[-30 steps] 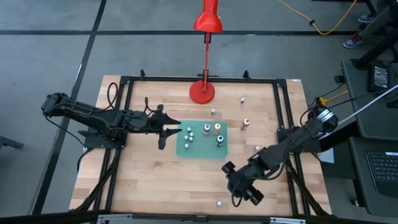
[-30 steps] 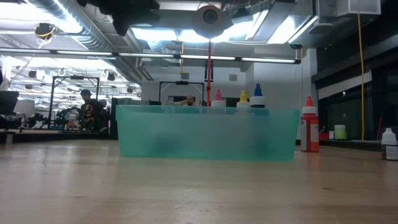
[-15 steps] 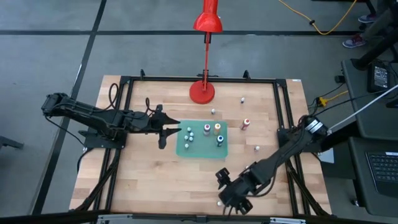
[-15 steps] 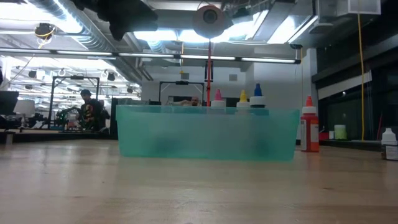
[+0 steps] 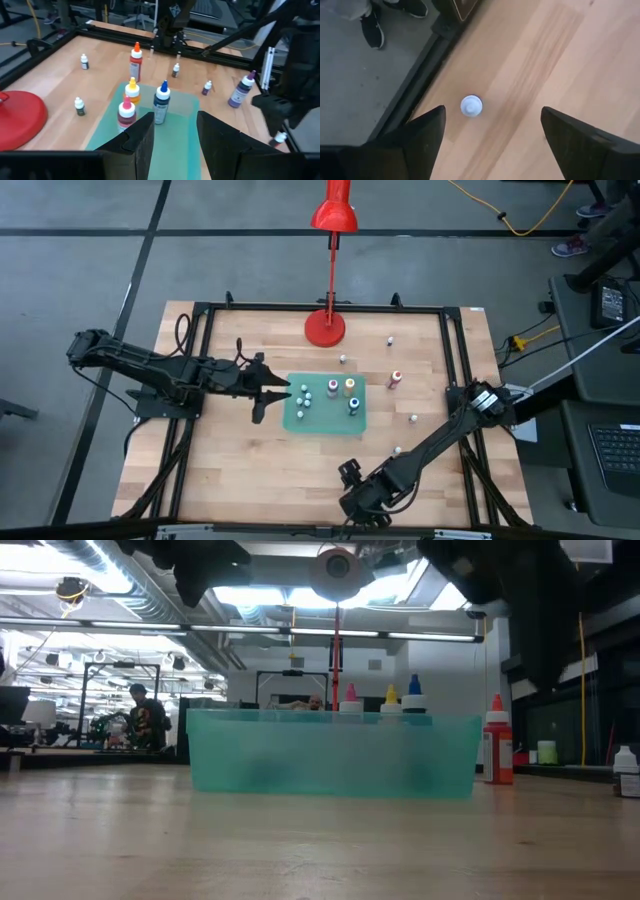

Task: Pick & Place food coloring
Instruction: Put the small orange food coloring bottle into the green bin

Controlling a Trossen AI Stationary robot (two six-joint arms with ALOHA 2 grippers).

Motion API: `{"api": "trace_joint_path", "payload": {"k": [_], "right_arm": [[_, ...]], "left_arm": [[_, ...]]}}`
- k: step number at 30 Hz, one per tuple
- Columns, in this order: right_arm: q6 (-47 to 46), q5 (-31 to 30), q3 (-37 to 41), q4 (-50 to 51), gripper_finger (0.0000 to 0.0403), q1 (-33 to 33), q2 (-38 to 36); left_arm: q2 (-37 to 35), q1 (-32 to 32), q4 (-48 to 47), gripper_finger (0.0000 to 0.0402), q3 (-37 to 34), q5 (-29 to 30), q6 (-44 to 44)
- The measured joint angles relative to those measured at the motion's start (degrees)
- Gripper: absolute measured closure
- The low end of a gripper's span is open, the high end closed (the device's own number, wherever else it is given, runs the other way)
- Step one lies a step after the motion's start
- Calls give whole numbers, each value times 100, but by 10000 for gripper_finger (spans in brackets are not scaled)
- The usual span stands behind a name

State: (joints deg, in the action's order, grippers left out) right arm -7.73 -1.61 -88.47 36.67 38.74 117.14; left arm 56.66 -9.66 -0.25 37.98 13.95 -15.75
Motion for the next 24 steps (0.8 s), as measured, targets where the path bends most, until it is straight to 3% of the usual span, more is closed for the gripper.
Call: {"api": "trace_joint_path", "payload": {"k": [14,24], "right_arm": [[-703,178,0,-391,130,-30,267],[-835,446,1,-419,165,-31,267]], "left_arm": [[0,1,0,256,0,-471,-2],[0,1,0,251,0,-493,0]]}}
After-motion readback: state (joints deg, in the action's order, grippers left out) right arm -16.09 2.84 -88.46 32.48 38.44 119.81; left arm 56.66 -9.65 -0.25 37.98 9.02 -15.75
